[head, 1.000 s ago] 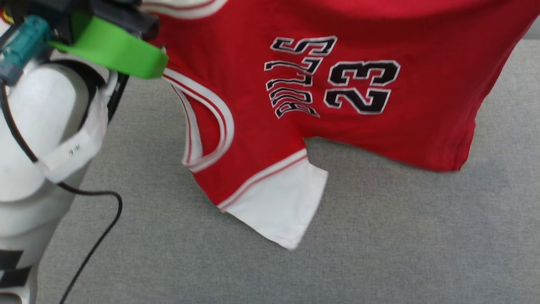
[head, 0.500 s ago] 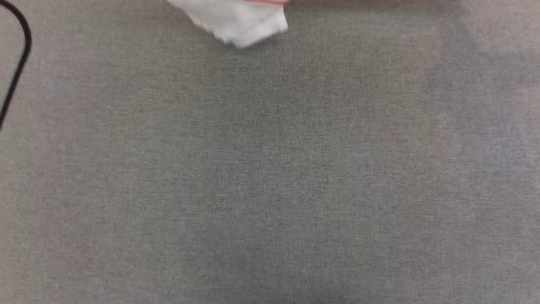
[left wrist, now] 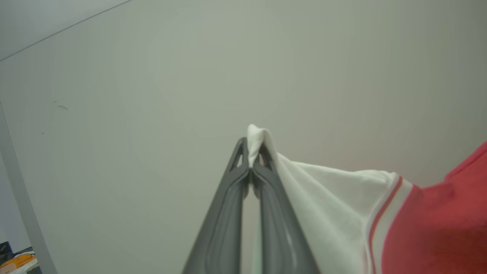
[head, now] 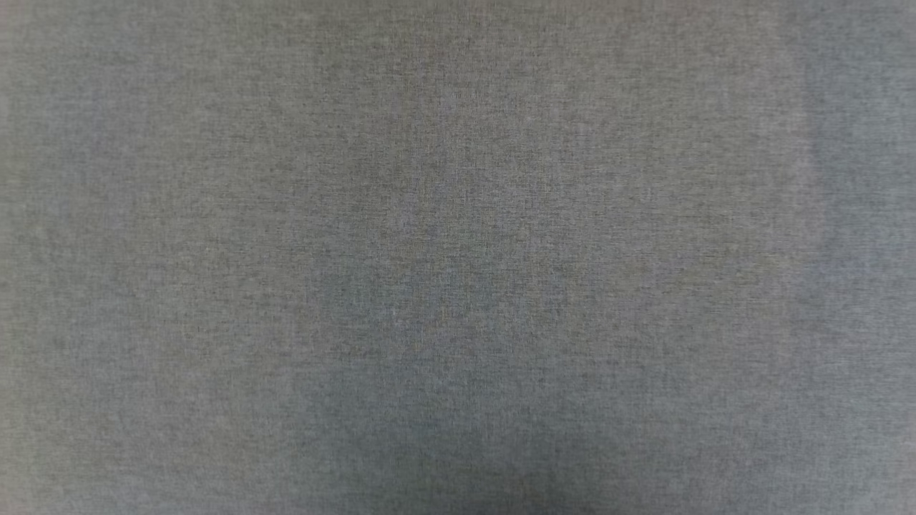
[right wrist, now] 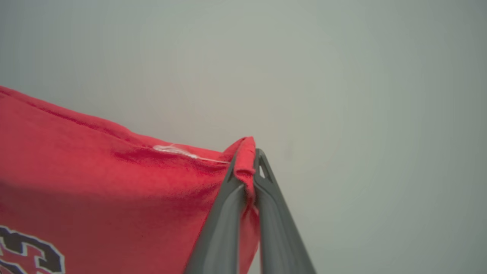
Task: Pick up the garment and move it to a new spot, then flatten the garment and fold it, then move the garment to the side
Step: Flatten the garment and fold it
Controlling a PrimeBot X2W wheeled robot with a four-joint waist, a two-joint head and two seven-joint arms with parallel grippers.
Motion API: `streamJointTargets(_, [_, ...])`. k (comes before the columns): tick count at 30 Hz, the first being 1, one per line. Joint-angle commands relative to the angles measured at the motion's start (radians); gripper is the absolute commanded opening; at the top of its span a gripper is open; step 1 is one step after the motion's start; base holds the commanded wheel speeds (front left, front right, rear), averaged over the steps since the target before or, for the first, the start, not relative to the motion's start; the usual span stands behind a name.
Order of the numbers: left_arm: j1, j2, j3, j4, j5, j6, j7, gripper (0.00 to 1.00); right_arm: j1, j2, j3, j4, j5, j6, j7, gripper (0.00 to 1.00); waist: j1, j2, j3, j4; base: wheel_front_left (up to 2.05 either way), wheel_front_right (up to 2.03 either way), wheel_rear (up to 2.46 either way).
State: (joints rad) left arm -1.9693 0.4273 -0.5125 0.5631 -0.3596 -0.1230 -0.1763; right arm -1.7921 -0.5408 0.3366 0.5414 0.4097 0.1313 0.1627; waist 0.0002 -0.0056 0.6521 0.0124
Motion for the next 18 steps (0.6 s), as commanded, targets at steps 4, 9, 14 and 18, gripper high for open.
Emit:
streamJointTargets(4, [0.025, -0.006, -0.019, 0.05, -0.024, -0.005, -0.033, 0.0, 0.014, 0.015, 0.062, 0.056, 0.013, -0.001, -0.038, 0.0, -0.0002, 0.0056, 0.026, 0.004, 0.0, 0.0, 0.0])
streamJointTargets(9, [0.116, 0.002, -0.037, 0.086, -0.05, -0.006, -0.06, 0.0, 0.086, 0.03, 0.13, 0.085, 0.046, -0.001, -0.076, 0.0, -0.0002, 0.0056, 0.019, 0.001, 0.0, 0.0, 0.0])
streamJointTargets(14, [0.26, 0.028, -0.019, 0.075, -0.085, -0.006, -0.079, 0.0, 0.176, 0.025, 0.183, 0.096, 0.086, -0.001, -0.104, 0.0, -0.0002, 0.0056, -0.011, -0.001, 0.0, 0.0, 0.0])
streamJointTargets(18, [0.416, 0.047, -0.013, 0.03, -0.1, 0.001, -0.084, 0.0, 0.268, 0.017, 0.228, 0.096, 0.132, -0.001, -0.124, 0.0, -0.0002, 0.0056, -0.051, 0.004, 0.0, 0.0, 0.0])
